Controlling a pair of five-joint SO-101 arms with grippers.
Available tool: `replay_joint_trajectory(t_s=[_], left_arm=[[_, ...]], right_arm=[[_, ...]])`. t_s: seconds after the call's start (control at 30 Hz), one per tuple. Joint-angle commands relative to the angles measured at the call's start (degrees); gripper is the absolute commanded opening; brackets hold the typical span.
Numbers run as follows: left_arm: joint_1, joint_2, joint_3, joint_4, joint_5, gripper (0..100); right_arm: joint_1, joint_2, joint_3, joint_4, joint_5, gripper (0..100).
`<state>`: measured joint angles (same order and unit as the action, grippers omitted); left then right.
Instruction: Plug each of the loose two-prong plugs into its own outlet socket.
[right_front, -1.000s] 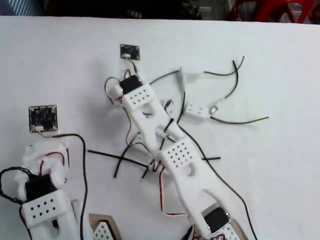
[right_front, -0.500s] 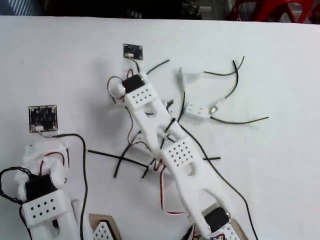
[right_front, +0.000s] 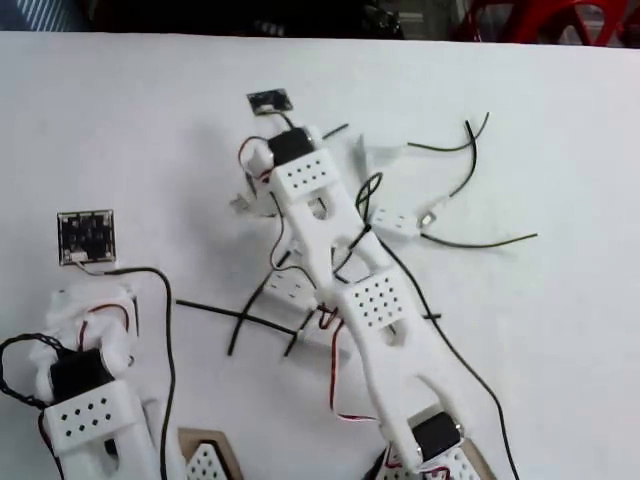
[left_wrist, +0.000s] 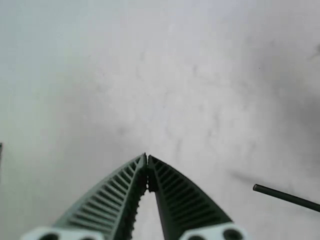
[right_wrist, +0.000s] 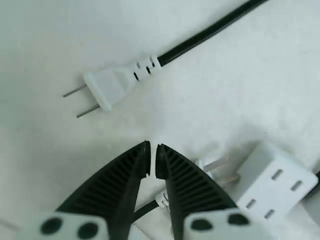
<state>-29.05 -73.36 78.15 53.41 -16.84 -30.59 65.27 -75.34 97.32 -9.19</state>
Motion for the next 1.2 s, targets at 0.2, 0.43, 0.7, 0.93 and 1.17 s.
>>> replay_joint_trajectory(t_s=[0.2,0.43,0.7,0.93,1.17], left_arm=[[-0.6,-1.2,-0.3,-1.4,-0.6,3],[-0.6,-1.2,-0.3,-1.4,-0.6,3],[-0.6,-1.2,-0.3,-1.4,-0.6,3],[-0.6,-1.2,-0.3,-1.4,-0.6,3],[-0.6,-1.2,-0.3,-1.4,-0.6,3]], right_arm=[[-0.9,-4.4,-0.4,-7.3,-13.8,20.0],[-2.9,0.4,-0.8,-14.3,-17.4,21.1],[-4.7,3.6,-0.4,-16.9,-17.8,17.2],[-6.5,6.4,-1.0,-17.7,-19.6,15.8],[-6.6,5.6,-1.0,-17.4,-19.9,19.8]])
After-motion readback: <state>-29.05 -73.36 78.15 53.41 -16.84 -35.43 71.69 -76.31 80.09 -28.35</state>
